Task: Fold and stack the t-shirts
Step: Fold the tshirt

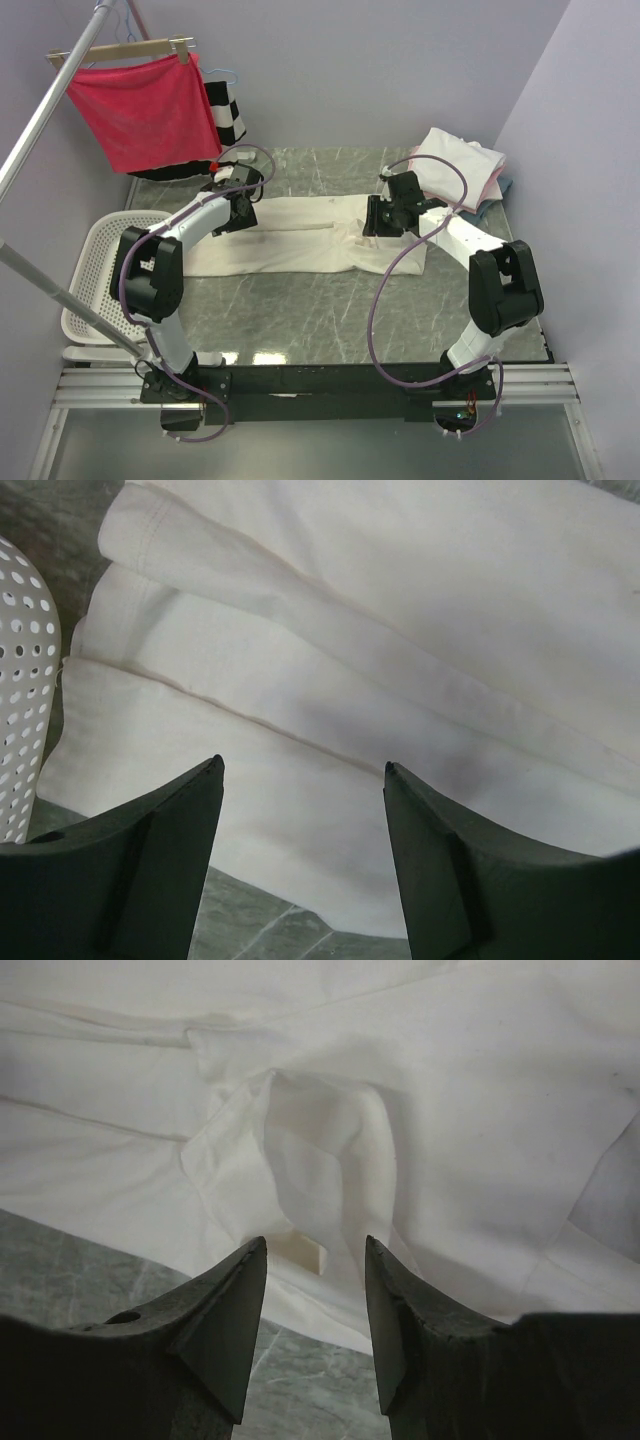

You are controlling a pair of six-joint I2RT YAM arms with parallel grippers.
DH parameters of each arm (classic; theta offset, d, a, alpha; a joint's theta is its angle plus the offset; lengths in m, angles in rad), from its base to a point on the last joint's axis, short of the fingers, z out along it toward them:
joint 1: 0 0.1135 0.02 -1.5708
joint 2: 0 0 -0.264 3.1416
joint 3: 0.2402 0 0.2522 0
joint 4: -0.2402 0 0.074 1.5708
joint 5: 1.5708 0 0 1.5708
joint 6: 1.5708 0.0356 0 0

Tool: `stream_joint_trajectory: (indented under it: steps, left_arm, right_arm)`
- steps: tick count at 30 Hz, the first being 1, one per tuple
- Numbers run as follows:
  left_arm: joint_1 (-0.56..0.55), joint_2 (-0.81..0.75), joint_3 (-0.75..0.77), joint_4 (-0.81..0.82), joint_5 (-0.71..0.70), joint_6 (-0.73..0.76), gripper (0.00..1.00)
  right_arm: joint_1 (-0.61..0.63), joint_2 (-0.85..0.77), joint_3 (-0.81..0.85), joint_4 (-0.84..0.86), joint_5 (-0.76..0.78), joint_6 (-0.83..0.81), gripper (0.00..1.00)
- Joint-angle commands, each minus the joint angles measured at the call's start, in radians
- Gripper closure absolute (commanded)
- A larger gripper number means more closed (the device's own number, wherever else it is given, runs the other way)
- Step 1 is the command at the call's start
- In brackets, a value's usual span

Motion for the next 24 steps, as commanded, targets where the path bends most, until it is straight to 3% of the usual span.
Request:
stream_joint_trajectory:
  steps: [1,10,14,17,18,19,20,24]
  left_arm:
    - [-0.003,0.007,0.005,0.022,0.011,0.011,0.30]
    - [-0.003,0.013,-0.011,0.030,0.011,0.009,0.30]
    - [-0.003,0.017,-0.014,0.036,0.008,0.012,0.30]
    - [-0.003,0.025,-0.014,0.030,-0.003,0.015,0.29]
    - [-0.003,0.027,-0.018,0.030,-0.005,0.018,0.29]
    - [-0.003,0.028,-0.020,0.030,-0.009,0.018,0.29]
    - [-0.003,0.030,-0.022,0.032,-0.011,0.018,0.29]
    - [-0.003,0.042,-0.023,0.029,-0.015,0.023,0.30]
  right_arm:
    - [0.012,-0.046,-0.018,0.023,-0.010,-0.011,0.49]
    - [0.020,0.040,-0.007,0.017,0.064,-0.003,0.50]
    - [0.021,0.094,0.025,0.017,0.110,-0.004,0.55]
    - [0.020,0.140,0.056,-0.001,0.127,0.000,0.74]
    - [0.020,0.147,0.060,-0.003,0.128,-0.001,0.88]
    - [0.020,0.152,0.060,-0.001,0.132,0.000,0.95]
    - [0.020,0.149,0.063,-0.001,0.136,-0.001,1.00]
    - [0.020,0.117,0.095,-0.021,0.176,-0.027,1.00]
